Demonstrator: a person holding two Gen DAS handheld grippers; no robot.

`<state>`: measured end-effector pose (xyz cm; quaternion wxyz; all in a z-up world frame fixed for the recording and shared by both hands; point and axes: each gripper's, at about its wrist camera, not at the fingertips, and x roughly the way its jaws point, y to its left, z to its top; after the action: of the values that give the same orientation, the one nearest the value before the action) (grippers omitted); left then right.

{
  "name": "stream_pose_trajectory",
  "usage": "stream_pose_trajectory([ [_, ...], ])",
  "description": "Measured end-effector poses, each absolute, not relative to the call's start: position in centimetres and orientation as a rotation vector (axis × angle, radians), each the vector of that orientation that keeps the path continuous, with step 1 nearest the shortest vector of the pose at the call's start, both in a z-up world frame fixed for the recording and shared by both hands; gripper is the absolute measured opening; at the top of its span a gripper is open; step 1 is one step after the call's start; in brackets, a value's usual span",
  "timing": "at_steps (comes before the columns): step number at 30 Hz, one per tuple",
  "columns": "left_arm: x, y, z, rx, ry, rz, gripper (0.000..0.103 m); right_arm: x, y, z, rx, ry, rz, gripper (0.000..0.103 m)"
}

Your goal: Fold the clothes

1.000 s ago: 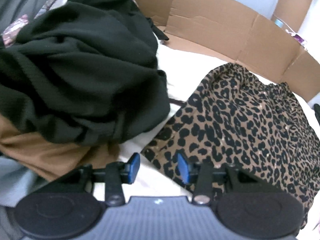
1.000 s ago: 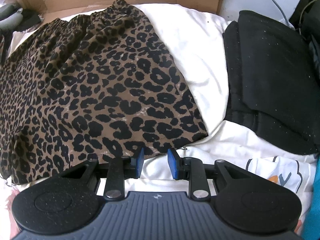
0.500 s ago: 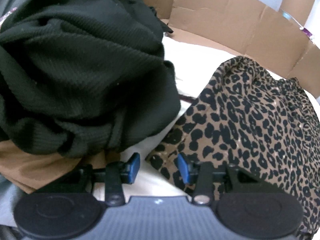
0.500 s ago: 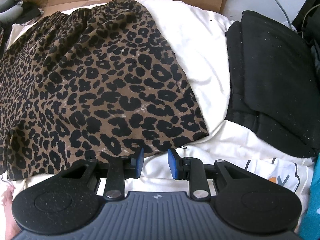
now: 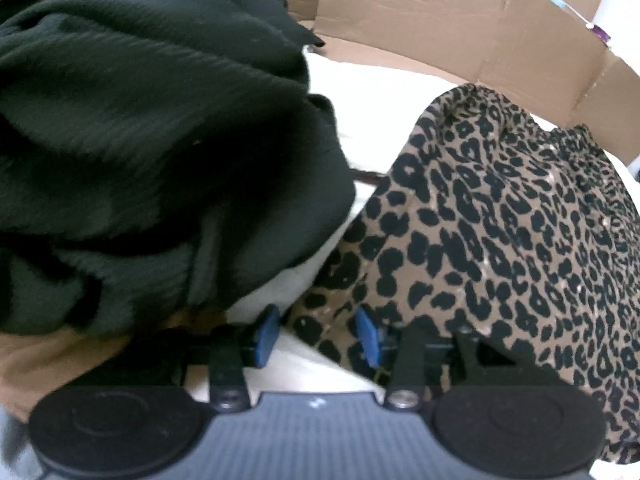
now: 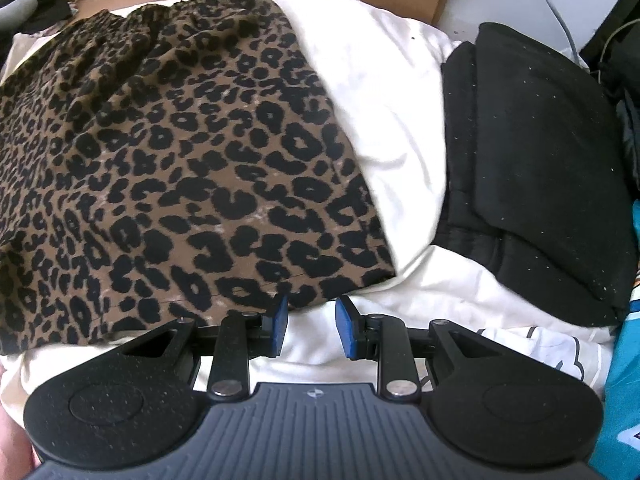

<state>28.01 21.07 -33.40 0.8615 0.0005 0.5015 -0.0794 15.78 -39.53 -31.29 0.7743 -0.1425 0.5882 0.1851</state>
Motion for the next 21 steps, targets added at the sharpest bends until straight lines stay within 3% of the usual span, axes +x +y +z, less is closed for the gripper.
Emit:
stream_pose_trajectory([
  [9, 28.2, 20.6, -33.8, 0.076, 1.002, -0.199, 0.050, 15.6, -39.9, -31.8, -0.318, 1.277, 0.401, 0.033],
  [10, 28.1, 20.5, -33.7, 0.089, 1.000, -0.203, 0.046, 15.5, -39.9, -31.9, -0.320, 1.277, 0.402, 0.033],
  [12, 27.9, 20.8, -33.3, 0.076, 1.006, -0.203, 0.015, 15.5, -39.9, -31.8, -0.321, 1.275, 0.405, 0.033],
  [14, 27.4, 21.0, -32.7, 0.052, 1.002, -0.179, 0.005, 15.6, -40.1, -31.6, -0.318, 1.260, 0.410, 0.033],
  [19, 26.2, 21.7, -31.9, 0.020, 0.995, -0.177, 0.006, 16.0, -41.5, -30.7, -0.281, 1.208, 0.393, 0.033],
  [21, 26.6, 21.8, -32.1, 0.019, 1.006, -0.173, 0.015, 16.3, -42.5, -30.7, -0.267, 1.207, 0.359, 0.033],
])
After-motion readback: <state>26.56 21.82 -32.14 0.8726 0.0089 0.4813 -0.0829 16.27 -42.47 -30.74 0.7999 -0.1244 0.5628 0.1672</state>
